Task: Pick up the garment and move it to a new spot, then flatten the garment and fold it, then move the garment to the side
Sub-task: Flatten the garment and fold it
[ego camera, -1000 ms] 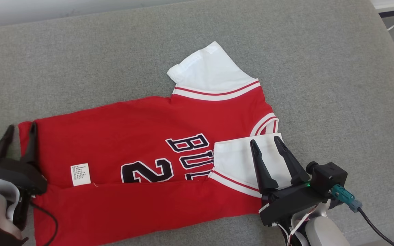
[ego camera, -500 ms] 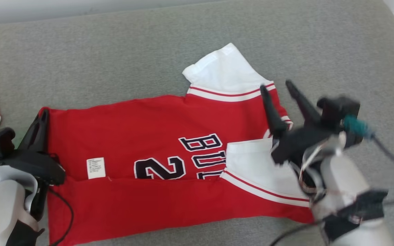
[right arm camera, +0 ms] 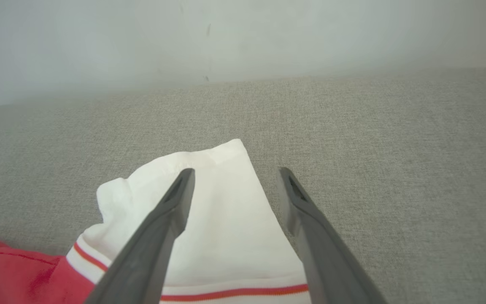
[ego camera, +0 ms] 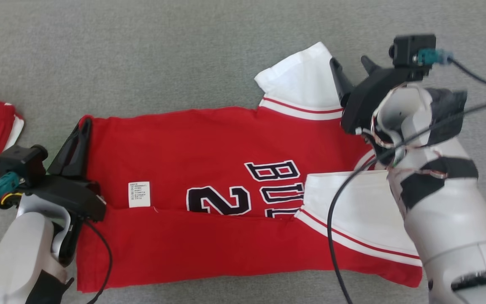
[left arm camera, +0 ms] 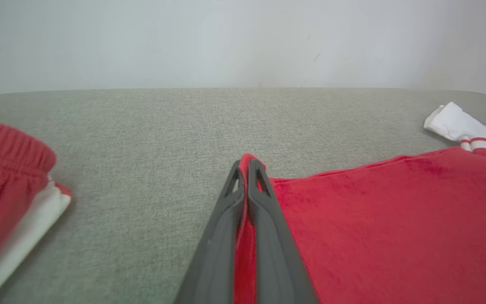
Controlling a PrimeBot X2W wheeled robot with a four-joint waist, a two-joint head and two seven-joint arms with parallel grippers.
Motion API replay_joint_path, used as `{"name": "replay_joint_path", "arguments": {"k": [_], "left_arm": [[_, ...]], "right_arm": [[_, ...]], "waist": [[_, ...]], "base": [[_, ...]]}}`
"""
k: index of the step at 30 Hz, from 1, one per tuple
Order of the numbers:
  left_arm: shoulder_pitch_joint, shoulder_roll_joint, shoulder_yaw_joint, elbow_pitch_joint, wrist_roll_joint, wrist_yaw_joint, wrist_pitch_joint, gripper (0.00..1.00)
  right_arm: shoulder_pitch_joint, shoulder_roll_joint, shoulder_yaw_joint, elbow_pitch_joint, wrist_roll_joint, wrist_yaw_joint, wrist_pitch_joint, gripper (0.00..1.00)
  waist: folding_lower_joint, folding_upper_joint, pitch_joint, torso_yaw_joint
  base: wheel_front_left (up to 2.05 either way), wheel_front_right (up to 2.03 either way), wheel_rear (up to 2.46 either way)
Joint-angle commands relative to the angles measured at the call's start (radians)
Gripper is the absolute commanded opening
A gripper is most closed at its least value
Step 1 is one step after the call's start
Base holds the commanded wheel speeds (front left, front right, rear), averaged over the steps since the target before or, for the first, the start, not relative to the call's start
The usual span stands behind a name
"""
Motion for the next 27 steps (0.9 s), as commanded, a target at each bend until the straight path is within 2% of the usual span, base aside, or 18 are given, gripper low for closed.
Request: {"name": "replay_joint_path", "arguments": {"k": [1, 9, 15, 25, 26, 27], "left_arm": [[0.01, 0.0, -0.004, -0.019, 0.008, 0.004, 0.006, 0.0], [0.002, -0.007, -0.026, -0.109, 0.013, 0.014, 0.025, 0.0], [-0.01, -0.015, -0.044, -0.16, 0.015, 0.018, 0.038, 0.0], [0.001, -0.021, -0.06, -0.209, 0.014, 0.027, 0.034, 0.0], [0.001, -0.021, -0.061, -0.212, 0.013, 0.027, 0.033, 0.0], [0.0, -0.021, -0.062, -0.215, 0.014, 0.028, 0.033, 0.0]], "right_arm": [[-0.043, 0.003, -0.013, 0.051, -0.007, -0.001, -0.001, 1.0], [-0.209, 0.002, -0.067, 0.294, -0.07, -0.001, -0.034, 1.0], [-0.295, -0.019, -0.131, 0.428, -0.127, -0.001, -0.065, 1.0], [-0.35, -0.04, -0.216, 0.514, -0.231, -0.001, -0.092, 1.0], [-0.353, -0.042, -0.223, 0.518, -0.248, -0.001, -0.091, 0.85], [-0.354, -0.042, -0.231, 0.522, -0.26, -0.001, -0.091, 0.22]], "waist": [[-0.0001, -0.0001, 0.018, 0.019], [-0.0001, -0.0001, 0.06, 0.07], [-0.0001, -0.0001, 0.094, 0.106], [-0.0001, -0.0001, 0.125, 0.145], [-0.0001, -0.0001, 0.127, 0.147], [-0.0001, -0.0001, 0.129, 0.149]], "base": [[0.0, 0.0, 0.0], [0.0, 0.0, 0.0], [0.0, 0.0, 0.0], [0.0, 0.0, 0.0], [0.0, 0.0, 0.0], [0.0, 0.0, 0.0]]}}
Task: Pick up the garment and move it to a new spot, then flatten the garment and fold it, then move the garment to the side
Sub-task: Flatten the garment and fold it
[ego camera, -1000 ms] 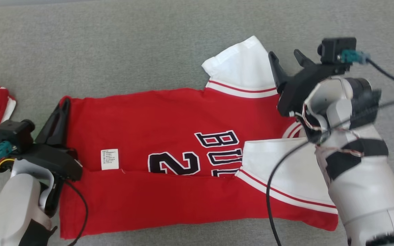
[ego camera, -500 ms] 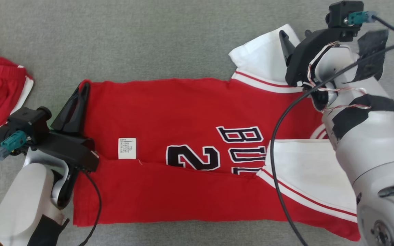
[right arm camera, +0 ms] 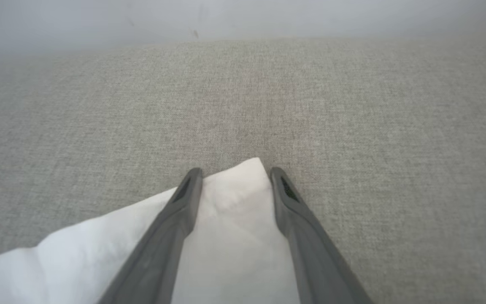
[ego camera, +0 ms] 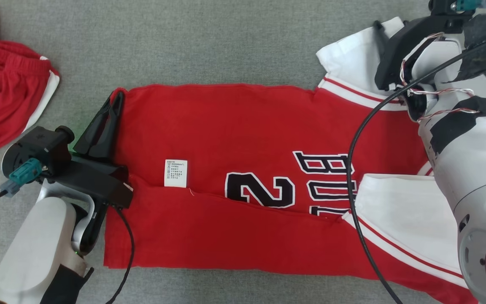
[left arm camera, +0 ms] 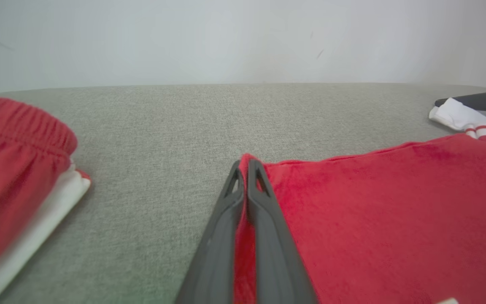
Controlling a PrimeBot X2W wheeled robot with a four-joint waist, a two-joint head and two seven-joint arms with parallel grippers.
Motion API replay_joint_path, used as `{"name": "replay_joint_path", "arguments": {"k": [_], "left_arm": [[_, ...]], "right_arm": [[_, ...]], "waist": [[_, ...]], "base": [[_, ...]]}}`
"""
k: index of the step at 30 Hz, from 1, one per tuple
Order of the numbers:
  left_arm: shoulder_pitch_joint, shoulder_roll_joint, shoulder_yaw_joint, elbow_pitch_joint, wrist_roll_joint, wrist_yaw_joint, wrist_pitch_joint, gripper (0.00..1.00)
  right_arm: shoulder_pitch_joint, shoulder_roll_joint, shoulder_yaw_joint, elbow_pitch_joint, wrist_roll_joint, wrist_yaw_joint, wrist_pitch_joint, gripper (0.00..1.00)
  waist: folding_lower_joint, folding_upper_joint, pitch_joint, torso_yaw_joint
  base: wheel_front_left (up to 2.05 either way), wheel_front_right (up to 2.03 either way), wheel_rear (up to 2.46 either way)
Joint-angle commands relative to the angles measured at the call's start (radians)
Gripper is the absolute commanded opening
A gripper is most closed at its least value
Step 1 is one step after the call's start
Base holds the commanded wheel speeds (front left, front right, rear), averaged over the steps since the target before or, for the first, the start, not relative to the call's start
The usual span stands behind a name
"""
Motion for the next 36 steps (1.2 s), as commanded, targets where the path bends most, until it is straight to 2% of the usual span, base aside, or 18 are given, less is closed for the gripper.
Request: {"name": "replay_joint_path", "arguments": {"k": [1, 6, 12, 19, 23, 28, 32, 36], "left_arm": [[0.005, 0.002, 0.001, -0.002, 0.006, 0.004, -0.002, 0.0], [0.008, 0.008, 0.005, -0.005, -0.003, 0.01, -0.006, 0.0], [0.026, 0.021, 0.02, 0.007, -0.018, 0.016, -0.02, 0.0], [0.076, 0.035, 0.037, 0.018, -0.038, 0.03, -0.034, 0.0], [0.106, 0.049, 0.05, 0.012, -0.046, 0.042, -0.035, 0.0], [0.148, 0.06, 0.063, -0.002, -0.059, 0.057, -0.033, 0.0], [0.183, 0.066, 0.069, -0.017, -0.062, 0.071, -0.027, 0.0], [0.219, 0.07, 0.071, -0.041, -0.065, 0.083, -0.023, 0.0]], "right_arm": [[0.007, 0.003, -0.007, 0.013, -0.011, -0.001, -0.001, 0.0], [-0.001, 0.011, -0.05, 0.015, -0.074, -0.001, -0.017, 0.0], [-0.008, 0.038, -0.072, -0.011, -0.106, -0.001, -0.113, 0.0], [0.072, 0.072, -0.022, -0.002, 0.016, -0.001, -0.285, 0.0], [0.136, 0.089, 0.065, -0.041, 0.113, -0.001, -0.325, 0.0], [0.261, 0.088, 0.219, -0.19, 0.282, -0.001, -0.339, 0.0], [0.395, 0.025, 0.335, -0.369, 0.44, -0.001, -0.341, 0.0], [0.541, -0.074, 0.414, -0.572, 0.582, -0.001, -0.327, 0.0]], "waist": [[0.0, 0.0, 0.007, 0.006], [0.0, 0.0, 0.005, -0.002], [0.0, 0.0, -0.016, -0.02], [0.0, 0.0, -0.078, -0.058], [0.0, 0.0, -0.109, -0.088], [0.0, 0.0, -0.152, -0.116], [0.0, 0.0, -0.188, -0.133], [0.0, 0.0, -0.215, -0.144]], "base": [[0.0, 0.0, 0.0], [0.0, 0.0, 0.0], [0.0, 0.0, 0.0], [0.0, 0.0, 0.0], [0.0, 0.0, 0.0], [0.0, 0.0, 0.0], [0.0, 0.0, 0.0], [0.0, 0.0, 0.0]]}}
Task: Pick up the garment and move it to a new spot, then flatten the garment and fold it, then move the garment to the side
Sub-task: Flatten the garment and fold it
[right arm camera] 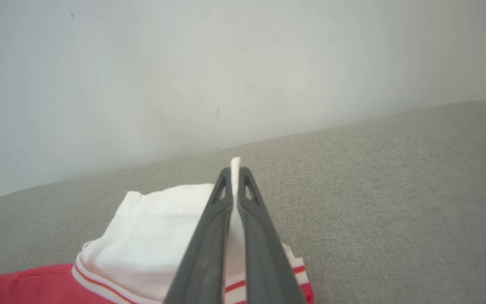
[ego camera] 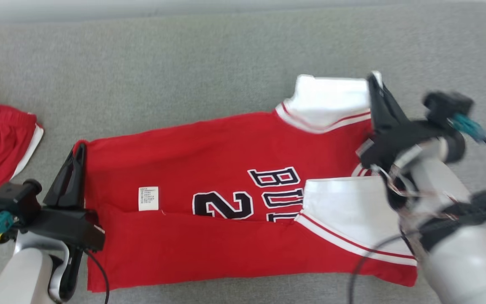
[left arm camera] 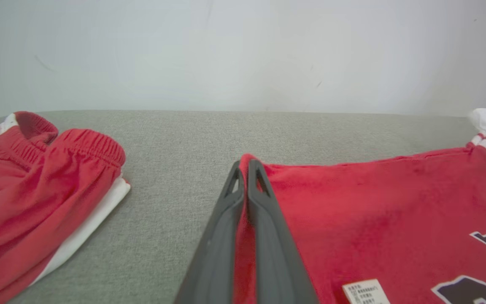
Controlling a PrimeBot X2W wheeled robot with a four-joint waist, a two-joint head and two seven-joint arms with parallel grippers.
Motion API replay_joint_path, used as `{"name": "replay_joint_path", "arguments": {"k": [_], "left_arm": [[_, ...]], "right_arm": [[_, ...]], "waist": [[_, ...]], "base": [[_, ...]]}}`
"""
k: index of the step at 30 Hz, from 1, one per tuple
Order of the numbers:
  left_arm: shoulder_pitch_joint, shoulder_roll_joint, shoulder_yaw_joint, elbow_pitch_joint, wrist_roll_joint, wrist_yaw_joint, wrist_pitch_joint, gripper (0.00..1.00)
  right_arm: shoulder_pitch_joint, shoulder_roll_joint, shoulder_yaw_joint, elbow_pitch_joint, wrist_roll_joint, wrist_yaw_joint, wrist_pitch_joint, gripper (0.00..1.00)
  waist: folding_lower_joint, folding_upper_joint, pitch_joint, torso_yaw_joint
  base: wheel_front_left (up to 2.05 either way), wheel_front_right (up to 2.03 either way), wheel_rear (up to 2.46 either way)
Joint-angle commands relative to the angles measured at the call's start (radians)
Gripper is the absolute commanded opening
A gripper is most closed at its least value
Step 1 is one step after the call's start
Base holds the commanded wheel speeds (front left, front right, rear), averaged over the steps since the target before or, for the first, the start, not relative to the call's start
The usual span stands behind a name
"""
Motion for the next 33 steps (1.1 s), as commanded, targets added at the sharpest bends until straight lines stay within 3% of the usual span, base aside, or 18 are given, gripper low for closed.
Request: {"name": "replay_joint_path", "arguments": {"k": [1, 7, 14, 23, 33], "left_arm": [[0.019, 0.008, 0.004, -0.003, 0.0, 0.002, 0.0, 0.0], [0.073, 0.014, 0.003, -0.05, -0.002, 0.02, 0.0, 0.0], [0.114, 0.006, -0.007, -0.075, -0.005, 0.033, -0.007, 0.0], [0.195, -0.008, -0.022, -0.098, 0.005, 0.053, -0.033, 0.0], [0.316, -0.042, -0.032, -0.124, -0.007, 0.074, -0.058, 0.0]], "right_arm": [[0.015, -0.006, 0.005, -0.011, 0.009, -0.001, -0.001, 0.0], [0.222, -0.122, 0.027, -0.269, 0.151, -0.001, 0.023, 0.0], [0.413, -0.161, 0.017, -0.462, 0.227, -0.001, 0.062, 0.0], [0.558, -0.166, -0.014, -0.567, 0.228, -0.001, 0.107, 0.0], [0.645, -0.157, -0.037, -0.59, 0.206, -0.001, 0.141, 0.0]], "waist": [[0.0002, 0.0001, -0.023, -0.019], [0.0002, 0.0001, -0.045, -0.028], [0.0002, 0.0001, -0.062, -0.029], [0.0002, 0.0001, -0.088, -0.032], [0.0002, 0.0001, -0.126, -0.02]], "base": [[0.0, 0.0, 0.0], [0.0, 0.0, 0.0], [0.0, 0.0, 0.0], [0.0, 0.0, 0.0], [0.0, 0.0, 0.0]]}}
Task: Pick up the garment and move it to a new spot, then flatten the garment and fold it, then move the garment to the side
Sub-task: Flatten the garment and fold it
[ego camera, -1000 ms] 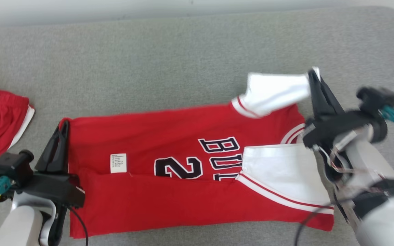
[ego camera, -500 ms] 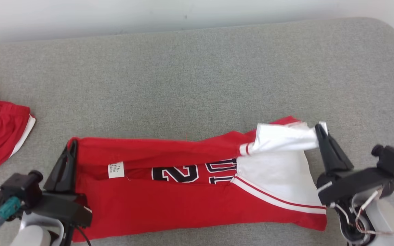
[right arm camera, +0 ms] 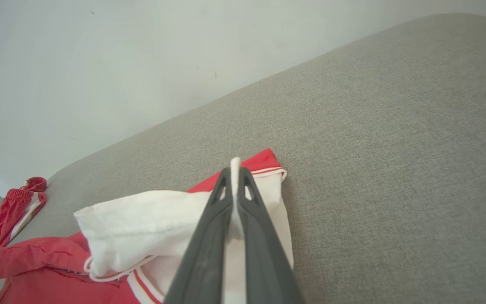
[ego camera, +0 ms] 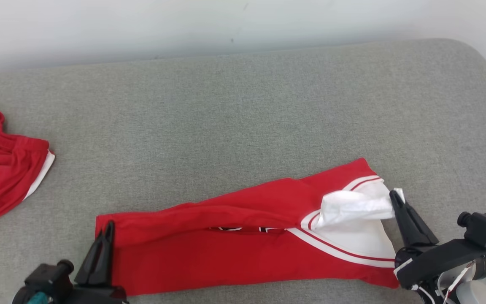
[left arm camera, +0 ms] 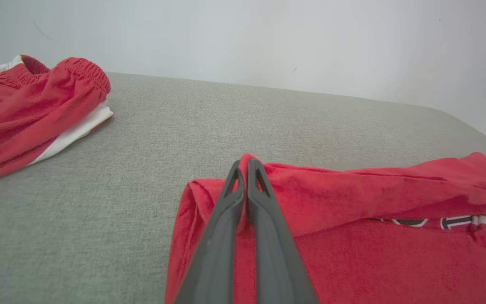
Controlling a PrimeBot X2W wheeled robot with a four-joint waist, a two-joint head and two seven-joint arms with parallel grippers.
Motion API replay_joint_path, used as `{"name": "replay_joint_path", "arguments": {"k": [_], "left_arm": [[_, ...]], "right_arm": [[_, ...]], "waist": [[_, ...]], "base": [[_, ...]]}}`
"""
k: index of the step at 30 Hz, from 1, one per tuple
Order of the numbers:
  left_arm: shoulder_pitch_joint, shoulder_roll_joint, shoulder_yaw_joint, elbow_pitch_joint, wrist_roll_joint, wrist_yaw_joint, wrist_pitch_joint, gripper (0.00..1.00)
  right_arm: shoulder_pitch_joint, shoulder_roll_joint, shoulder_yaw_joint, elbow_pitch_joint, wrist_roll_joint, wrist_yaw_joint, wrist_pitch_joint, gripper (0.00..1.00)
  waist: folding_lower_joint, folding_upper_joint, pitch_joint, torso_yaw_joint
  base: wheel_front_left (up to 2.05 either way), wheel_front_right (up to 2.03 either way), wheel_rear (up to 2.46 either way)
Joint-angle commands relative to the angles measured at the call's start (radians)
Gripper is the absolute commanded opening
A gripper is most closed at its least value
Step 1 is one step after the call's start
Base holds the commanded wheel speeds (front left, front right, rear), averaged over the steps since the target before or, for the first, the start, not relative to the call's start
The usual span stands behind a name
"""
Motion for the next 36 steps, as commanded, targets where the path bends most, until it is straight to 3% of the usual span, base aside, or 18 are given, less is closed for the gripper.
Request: {"name": "replay_joint_path", "arguments": {"k": [1, 8, 9, 10, 11, 12, 13, 23, 36], "left_arm": [[0.023, 0.001, -0.004, 0.007, 0.004, 0.002, -0.011, 0.0], [0.048, -0.016, -0.016, 0.024, 0.005, -0.001, -0.016, 0.0], [0.051, -0.018, -0.014, 0.027, 0.008, 0.004, -0.017, 0.31], [0.052, -0.019, -0.014, 0.028, 0.011, 0.007, -0.018, 0.95], [0.054, -0.022, -0.011, 0.029, 0.012, 0.01, -0.019, 1.0], [0.054, -0.022, -0.011, 0.029, 0.012, 0.01, -0.019, 1.0], [0.058, -0.023, -0.01, 0.028, 0.013, 0.011, -0.02, 1.0], [0.118, -0.038, 0.041, -0.028, 0.027, 0.035, -0.025, 1.0], [0.171, -0.06, 0.119, -0.103, 0.099, 0.06, -0.025, 1.0]], "right_arm": [[0.013, 0.003, -0.002, 0.0, -0.011, -0.001, 0.013, 0.0], [0.02, 0.013, -0.012, 0.036, -0.061, -0.001, 0.041, 0.0], [0.024, 0.02, -0.015, 0.046, -0.062, -0.001, 0.049, 0.0], [0.025, 0.024, -0.015, 0.05, -0.066, -0.001, 0.051, 0.35], [0.025, 0.028, -0.019, 0.053, -0.071, -0.001, 0.051, 0.9], [0.025, 0.028, -0.019, 0.053, -0.071, -0.001, 0.051, 0.9], [0.029, 0.032, -0.025, 0.057, -0.071, -0.001, 0.05, 1.0], [0.051, 0.037, -0.079, 0.038, -0.077, -0.001, 0.009, 1.0], [0.018, 0.083, -0.165, 0.139, -0.217, -0.001, 0.104, 1.0]], "waist": [[0.0001, 0.0001, -0.006, 0.006], [0.0001, 0.0001, -0.019, 0.014], [0.0001, 0.0001, -0.023, 0.015], [0.0001, 0.0001, -0.026, 0.017], [0.0001, 0.0001, -0.03, 0.018], [0.0001, 0.0001, -0.03, 0.018], [0.0001, 0.0001, -0.034, 0.019], [0.0001, 0.0001, -0.063, 0.026], [0.0001, 0.0001, -0.075, 0.062]], "base": [[0.0, 0.0, 0.0], [0.0, 0.0, 0.0], [0.0, 0.0, 0.0], [0.0, 0.0, 0.0], [0.0, 0.0, 0.0], [0.0, 0.0, 0.0], [0.0, 0.0, 0.0], [0.0, 0.0, 0.0], [0.0, 0.0, 0.0]]}}
